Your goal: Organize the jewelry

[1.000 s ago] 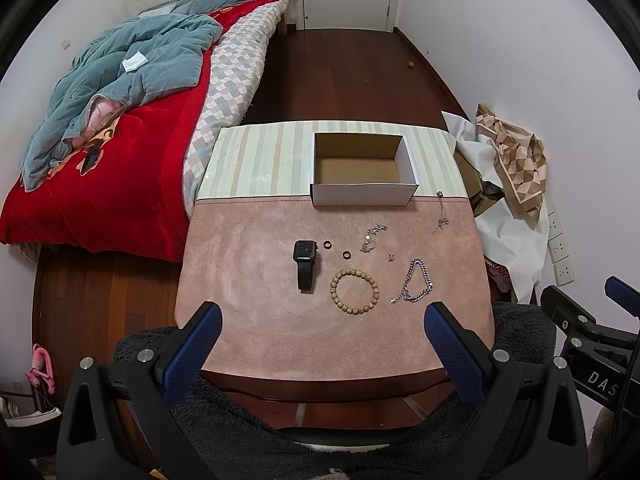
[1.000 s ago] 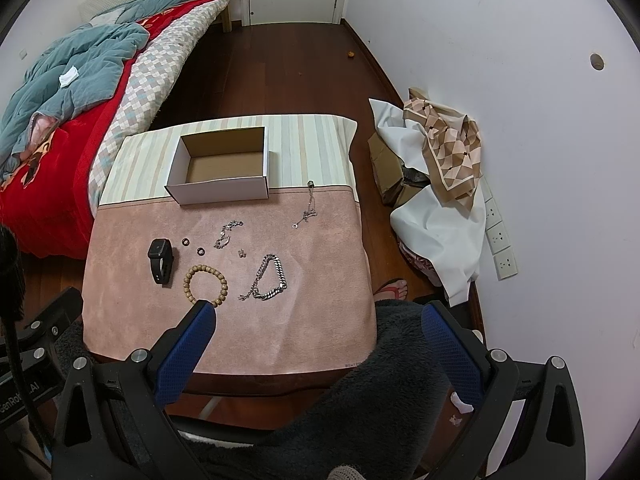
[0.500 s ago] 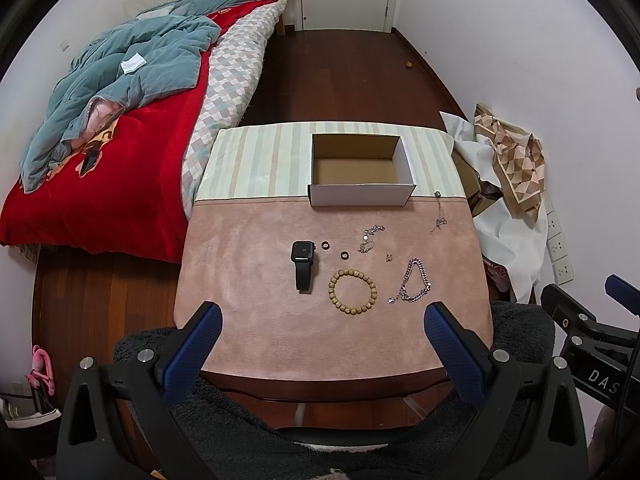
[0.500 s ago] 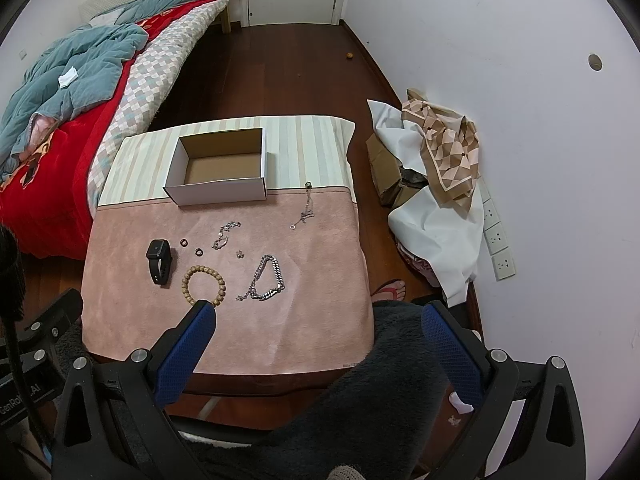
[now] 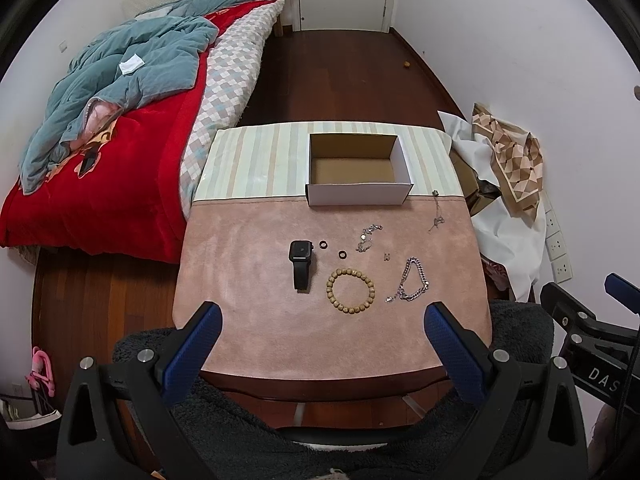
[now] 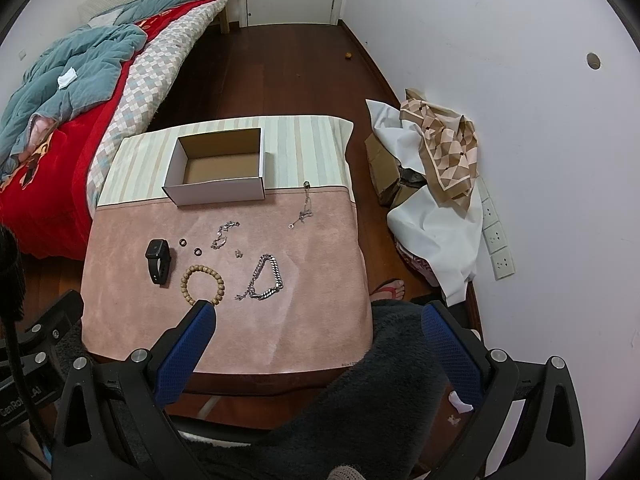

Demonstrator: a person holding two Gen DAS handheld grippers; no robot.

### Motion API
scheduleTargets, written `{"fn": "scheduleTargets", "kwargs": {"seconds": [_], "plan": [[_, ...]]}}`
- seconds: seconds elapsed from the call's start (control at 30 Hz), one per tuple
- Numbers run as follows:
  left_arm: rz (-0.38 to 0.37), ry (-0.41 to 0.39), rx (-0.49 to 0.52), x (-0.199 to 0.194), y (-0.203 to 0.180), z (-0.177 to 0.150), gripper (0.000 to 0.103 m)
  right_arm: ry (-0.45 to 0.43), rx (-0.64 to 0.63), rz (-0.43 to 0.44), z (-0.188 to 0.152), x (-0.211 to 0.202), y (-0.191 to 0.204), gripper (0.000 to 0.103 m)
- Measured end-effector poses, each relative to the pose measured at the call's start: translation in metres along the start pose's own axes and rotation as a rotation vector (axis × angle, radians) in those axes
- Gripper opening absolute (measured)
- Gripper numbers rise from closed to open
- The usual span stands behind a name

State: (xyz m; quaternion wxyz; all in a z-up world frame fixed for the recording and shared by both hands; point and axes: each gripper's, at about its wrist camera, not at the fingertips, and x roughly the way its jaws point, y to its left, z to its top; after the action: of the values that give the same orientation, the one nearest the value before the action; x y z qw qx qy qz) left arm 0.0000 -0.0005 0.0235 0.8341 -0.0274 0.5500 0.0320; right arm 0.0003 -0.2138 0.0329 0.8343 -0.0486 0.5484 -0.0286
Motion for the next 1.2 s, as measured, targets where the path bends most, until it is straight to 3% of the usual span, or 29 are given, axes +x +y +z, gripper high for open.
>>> {"fn": "scheduleTargets", "kwargs": {"seconds": [0.8,0.97,1.2], "plan": [[0.005,-0.022,-0.018,0.005,0.004,-0.001,0.103,-0.008,0.003,0.002,0.001,0.001,-0.001,0.103],[0.117,-0.043,-0.031,0.032,0.022,0.006,0.103,0.013,-0.007,0.032,0.004,0.024,0.01,0.103],[0.33,-0.001,-0.007,0.102,0.059,0.009,0.103,0.117,-0.053,0.106,0.007,0.116,0.054,0.099]]}}
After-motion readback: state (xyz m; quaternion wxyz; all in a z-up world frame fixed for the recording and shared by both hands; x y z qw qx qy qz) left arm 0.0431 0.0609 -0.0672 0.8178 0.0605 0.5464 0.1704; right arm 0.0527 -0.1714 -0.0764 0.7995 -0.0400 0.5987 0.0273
